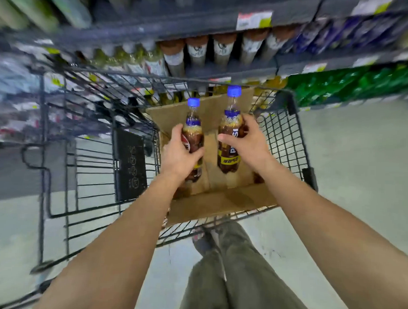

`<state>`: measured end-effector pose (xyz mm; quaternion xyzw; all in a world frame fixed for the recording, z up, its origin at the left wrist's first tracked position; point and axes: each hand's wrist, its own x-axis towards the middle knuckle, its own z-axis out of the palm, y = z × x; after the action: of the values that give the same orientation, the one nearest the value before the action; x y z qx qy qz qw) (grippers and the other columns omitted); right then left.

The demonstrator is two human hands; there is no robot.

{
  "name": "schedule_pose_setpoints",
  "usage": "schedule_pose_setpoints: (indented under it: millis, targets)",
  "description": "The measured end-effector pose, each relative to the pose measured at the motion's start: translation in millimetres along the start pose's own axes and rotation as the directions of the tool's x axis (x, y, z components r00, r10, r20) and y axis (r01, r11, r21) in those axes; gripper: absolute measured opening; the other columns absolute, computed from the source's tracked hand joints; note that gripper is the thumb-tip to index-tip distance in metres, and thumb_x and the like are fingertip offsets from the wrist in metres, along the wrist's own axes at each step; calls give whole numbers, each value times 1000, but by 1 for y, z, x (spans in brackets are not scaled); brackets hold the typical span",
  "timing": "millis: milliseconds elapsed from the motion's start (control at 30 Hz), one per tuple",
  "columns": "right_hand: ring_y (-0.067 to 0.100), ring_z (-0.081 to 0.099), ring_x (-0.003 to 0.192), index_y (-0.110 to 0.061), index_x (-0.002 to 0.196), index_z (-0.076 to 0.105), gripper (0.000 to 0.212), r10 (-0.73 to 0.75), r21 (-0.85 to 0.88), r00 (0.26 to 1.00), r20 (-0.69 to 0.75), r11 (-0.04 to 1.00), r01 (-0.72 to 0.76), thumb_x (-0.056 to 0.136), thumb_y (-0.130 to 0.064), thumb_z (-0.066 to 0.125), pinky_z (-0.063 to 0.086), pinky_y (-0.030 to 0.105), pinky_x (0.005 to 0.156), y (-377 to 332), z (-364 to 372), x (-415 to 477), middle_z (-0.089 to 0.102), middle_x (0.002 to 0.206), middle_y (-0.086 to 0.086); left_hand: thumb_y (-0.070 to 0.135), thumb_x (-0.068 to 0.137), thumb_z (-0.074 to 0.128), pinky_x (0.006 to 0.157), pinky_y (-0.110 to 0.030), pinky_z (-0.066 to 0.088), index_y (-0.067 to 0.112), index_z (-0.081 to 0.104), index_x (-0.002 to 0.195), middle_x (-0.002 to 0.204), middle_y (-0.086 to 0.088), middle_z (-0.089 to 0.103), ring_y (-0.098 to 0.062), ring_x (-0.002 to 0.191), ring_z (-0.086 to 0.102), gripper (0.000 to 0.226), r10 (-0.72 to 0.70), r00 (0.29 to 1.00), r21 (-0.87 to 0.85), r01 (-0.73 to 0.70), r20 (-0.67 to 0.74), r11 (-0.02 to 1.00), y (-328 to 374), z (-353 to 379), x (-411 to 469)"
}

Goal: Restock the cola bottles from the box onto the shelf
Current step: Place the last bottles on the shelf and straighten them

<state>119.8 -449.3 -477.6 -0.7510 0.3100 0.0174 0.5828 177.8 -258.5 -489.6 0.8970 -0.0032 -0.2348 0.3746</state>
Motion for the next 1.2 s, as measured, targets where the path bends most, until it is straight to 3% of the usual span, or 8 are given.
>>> schedule_pose_setpoints:
  millis: [267, 367, 467, 567, 700, 867, 1133, 1200]
  targets:
    - [7, 68, 101, -14, 134, 54, 76, -221, 32, 958, -182, 972, 231, 69, -19, 91, 54, 27, 92, -117, -82, -68, 70, 115, -4, 45, 75, 88, 99, -23, 42, 29, 37, 151, 133, 2, 66, -18, 121, 62, 93, 333, 939, -24, -336, -90, 941, 123, -74, -64]
    - [10, 68, 106, -16, 140, 49, 83, -268, 44, 939, -215, 958, 283, 69, -23, 91, 55, 36, 97, -149, -113, -89, 69, 120, -3, 44, 75, 89, 96, -23, 43, 27, 39, 149, 123, 11, 61, -11, 115, 60, 91, 456, 882, -39, -463, -117, 886, 167, -89, -83]
    - [12, 65, 112, -27, 143, 46, 93, -326, 1, 907, -266, 941, 339, 62, -45, 89, 55, 41, 98, -181, -151, -113, 66, 125, -7, 48, 74, 88, 98, -26, 46, 33, 38, 147, 124, 15, 62, -8, 115, 60, 90, 533, 834, -63, -546, -144, 836, 217, -101, -105]
    - [14, 58, 122, -24, 149, 40, 92, -383, -38, 871, -308, 920, 391, 73, -37, 88, 52, 37, 100, -210, -189, -132, 58, 135, -7, 54, 73, 86, 104, -31, 47, 37, 36, 148, 127, 14, 63, -8, 118, 60, 91, 601, 782, -99, -619, -167, 779, 264, -109, -123]
    - [16, 58, 122, -27, 151, 38, 91, -417, -72, 818, -397, 902, 425, 75, -40, 87, 54, 44, 99, -237, -244, -144, 58, 138, -4, 55, 74, 86, 110, -36, 46, 36, 33, 150, 142, 12, 55, -9, 127, 54, 95, 675, 719, -91, -692, -164, 716, 324, -108, -144]
    - [14, 53, 118, -28, 153, 36, 90, -449, -82, 784, -429, 883, 462, 78, -38, 85, 52, 25, 78, -254, -324, -151, 52, 141, -4, 51, 77, 87, 98, -24, 38, 34, 35, 151, 133, 13, 56, -3, 117, 49, 93, 715, 675, -51, -732, -183, 679, 394, -84, -170]
    - [15, 60, 117, -29, 150, 39, 90, -505, -113, 773, -384, 857, 503, 75, -37, 88, 55, 24, 79, -240, -472, -143, 58, 136, -6, 48, 78, 87, 100, -28, 38, 30, 33, 154, 139, 8, 52, -9, 125, 48, 95, 708, 662, -48, -738, -246, 673, 502, 5, -198]
    - [15, 58, 121, -30, 149, 40, 90, -513, -120, 773, -373, 853, 508, 73, -38, 88, 53, 18, 71, -234, -507, -139, 56, 138, -6, 48, 78, 87, 101, -30, 40, 29, 33, 154, 144, 2, 54, -16, 131, 50, 96, 710, 660, -37, -738, -244, 674, 524, 31, -204]
